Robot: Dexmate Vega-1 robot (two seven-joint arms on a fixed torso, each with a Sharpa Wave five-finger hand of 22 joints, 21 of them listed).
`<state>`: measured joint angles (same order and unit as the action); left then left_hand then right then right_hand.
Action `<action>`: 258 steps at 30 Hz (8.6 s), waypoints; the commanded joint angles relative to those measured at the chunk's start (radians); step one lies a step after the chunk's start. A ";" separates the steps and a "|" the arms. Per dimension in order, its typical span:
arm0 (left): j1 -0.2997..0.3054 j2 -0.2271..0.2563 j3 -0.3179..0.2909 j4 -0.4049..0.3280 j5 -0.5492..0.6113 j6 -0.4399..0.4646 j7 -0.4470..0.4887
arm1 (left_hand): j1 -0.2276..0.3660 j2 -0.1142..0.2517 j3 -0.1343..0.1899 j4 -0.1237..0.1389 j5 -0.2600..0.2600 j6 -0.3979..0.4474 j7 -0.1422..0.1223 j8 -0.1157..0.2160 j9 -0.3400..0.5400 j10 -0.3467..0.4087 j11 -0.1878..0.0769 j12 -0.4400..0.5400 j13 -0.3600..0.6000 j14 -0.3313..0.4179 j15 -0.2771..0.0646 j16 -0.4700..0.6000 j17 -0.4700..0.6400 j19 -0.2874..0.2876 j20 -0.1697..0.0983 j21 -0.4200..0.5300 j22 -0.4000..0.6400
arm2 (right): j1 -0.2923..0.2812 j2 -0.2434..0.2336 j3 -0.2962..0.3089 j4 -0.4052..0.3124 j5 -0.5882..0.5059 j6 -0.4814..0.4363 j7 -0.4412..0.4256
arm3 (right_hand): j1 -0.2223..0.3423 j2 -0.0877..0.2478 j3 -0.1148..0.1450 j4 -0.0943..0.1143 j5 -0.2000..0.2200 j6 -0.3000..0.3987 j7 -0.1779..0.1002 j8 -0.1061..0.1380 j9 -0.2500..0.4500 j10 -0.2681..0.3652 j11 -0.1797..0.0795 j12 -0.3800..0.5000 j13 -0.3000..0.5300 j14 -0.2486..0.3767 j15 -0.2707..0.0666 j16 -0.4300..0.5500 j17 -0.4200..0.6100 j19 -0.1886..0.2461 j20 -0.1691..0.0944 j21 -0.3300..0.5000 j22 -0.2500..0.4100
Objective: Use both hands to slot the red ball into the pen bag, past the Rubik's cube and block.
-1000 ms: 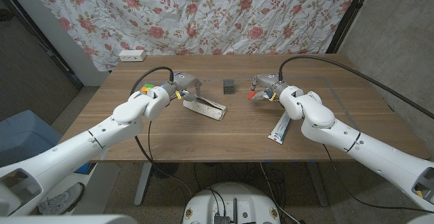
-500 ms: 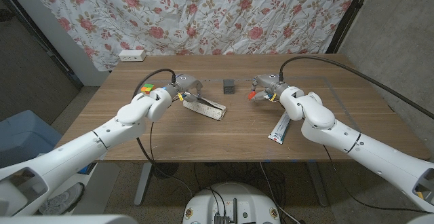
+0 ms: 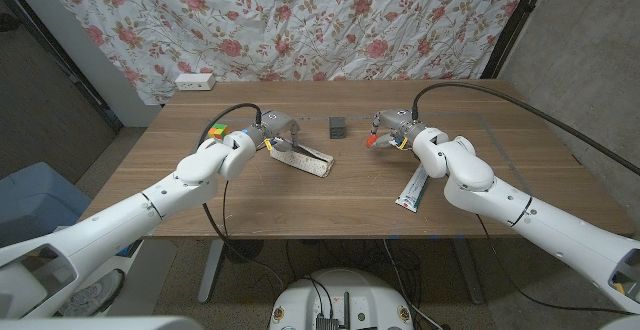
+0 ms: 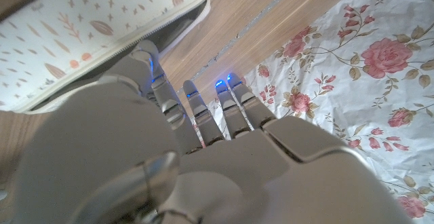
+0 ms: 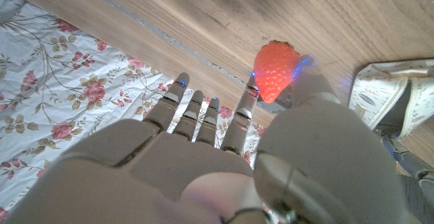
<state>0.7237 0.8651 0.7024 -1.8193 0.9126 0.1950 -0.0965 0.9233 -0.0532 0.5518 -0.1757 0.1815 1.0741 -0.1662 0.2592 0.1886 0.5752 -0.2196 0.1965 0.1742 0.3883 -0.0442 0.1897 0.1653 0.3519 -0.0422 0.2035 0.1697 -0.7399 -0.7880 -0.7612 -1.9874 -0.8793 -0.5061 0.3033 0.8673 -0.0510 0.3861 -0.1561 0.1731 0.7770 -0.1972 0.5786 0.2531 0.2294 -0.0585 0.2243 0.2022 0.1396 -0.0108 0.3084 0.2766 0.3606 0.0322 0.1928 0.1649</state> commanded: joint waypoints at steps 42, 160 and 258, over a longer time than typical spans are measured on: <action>0.037 0.054 -0.019 -0.058 0.000 0.040 -0.069 | 0.038 -0.011 -0.059 0.001 -0.002 -0.066 0.003 -0.043 0.010 0.010 0.003 -0.011 0.003 0.025 -0.158 -0.009 0.003 0.021 -0.014 0.000 0.006 | -0.012 0.002 -0.002 -0.019 -0.015 -0.024 0.015 | 0.001 0.015 -0.006 -0.001 0.004 0.036 -0.025 0.009 0.006 0.011 0.001 -0.009 0.004 0.008 -0.002 0.002 0.004 0.007 0.010 -0.003 0.005; -0.046 0.074 -0.023 -0.063 -0.054 -0.065 -0.309 | -0.056 -0.051 -0.200 0.028 0.003 -0.341 0.047 -0.074 -0.001 -0.136 0.022 -0.015 0.004 -0.085 -0.118 -0.013 0.005 -0.040 -0.001 -0.013 0.006 | 0.046 0.095 -0.045 -0.067 0.095 0.135 -0.031 | 0.019 0.020 -0.009 -0.005 0.005 0.029 -0.025 0.008 0.004 0.010 0.006 -0.015 0.004 0.003 0.007 -0.004 0.008 -0.005 0.022 -0.004 0.005; -0.023 0.087 -0.039 -0.075 -0.048 -0.069 -0.294 | -0.074 -0.026 -0.219 0.024 0.005 -0.361 0.035 -0.065 -0.002 -0.144 0.023 -0.012 0.003 -0.086 -0.115 -0.010 0.004 -0.046 0.002 -0.010 0.006 | 0.185 0.293 -0.205 0.212 0.121 0.243 -0.098 | 0.023 0.016 -0.018 -0.003 0.004 0.012 -0.023 -0.001 0.000 0.011 0.007 -0.019 0.004 0.001 0.011 -0.009 0.011 -0.001 0.016 -0.002 0.005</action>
<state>0.7005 0.9528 0.6629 -1.8973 0.8651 0.1303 -0.3929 0.8529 -0.0814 0.3366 -0.1539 0.1815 0.7126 -0.1303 0.1888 0.1865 0.4337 -0.2000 0.1774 0.1742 0.3055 -0.0411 0.1734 0.1650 0.3093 -0.0393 0.1951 0.1725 -0.5585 -0.5071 -0.9533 -1.7915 -0.7619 -0.2479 0.2050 0.8847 -0.0313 0.3697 -0.1586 0.1732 0.7733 -0.2008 0.5831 0.2518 0.2394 -0.0482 0.2070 0.2022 0.1377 -0.0089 0.3015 0.2858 0.3534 0.0465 0.1881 0.1648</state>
